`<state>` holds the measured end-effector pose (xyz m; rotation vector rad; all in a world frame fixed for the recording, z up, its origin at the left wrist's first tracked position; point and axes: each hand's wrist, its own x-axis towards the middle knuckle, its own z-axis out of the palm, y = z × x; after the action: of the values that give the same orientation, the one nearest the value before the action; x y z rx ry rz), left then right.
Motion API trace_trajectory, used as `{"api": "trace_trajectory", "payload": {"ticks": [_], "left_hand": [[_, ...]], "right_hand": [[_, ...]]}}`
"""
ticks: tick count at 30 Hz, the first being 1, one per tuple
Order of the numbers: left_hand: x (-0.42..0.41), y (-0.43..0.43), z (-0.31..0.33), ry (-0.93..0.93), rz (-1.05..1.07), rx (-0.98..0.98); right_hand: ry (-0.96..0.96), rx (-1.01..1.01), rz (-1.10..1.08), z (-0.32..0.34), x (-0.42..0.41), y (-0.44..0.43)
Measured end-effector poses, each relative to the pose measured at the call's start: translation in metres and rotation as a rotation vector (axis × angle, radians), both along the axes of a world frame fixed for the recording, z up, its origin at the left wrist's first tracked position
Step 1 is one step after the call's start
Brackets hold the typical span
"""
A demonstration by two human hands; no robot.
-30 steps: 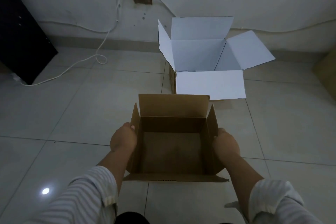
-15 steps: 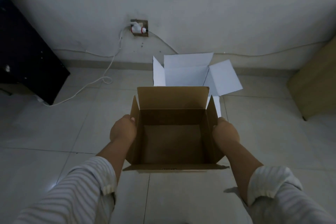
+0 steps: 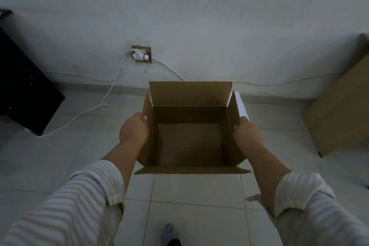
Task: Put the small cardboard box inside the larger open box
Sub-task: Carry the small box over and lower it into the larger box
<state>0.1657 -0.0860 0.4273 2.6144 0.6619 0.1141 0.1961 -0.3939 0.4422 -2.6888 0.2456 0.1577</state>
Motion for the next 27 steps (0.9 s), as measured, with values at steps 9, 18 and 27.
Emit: {"api": "trace_trajectory", "payload": {"ticks": [9,18,27], "left_hand": [[0.117,-0.009,-0.05,0.013,-0.006,-0.009],[0.21,-0.026,-0.116,-0.021,0.02,0.008],[0.252,-0.039,-0.193,-0.059,0.067,-0.031]], "right_hand": [[0.017,0.022,-0.033,-0.046,0.118,-0.008],[0.011,0.005,-0.003,-0.115,0.222,-0.016],[-0.028,0.011,0.021,-0.192,0.279,-0.025]]}}
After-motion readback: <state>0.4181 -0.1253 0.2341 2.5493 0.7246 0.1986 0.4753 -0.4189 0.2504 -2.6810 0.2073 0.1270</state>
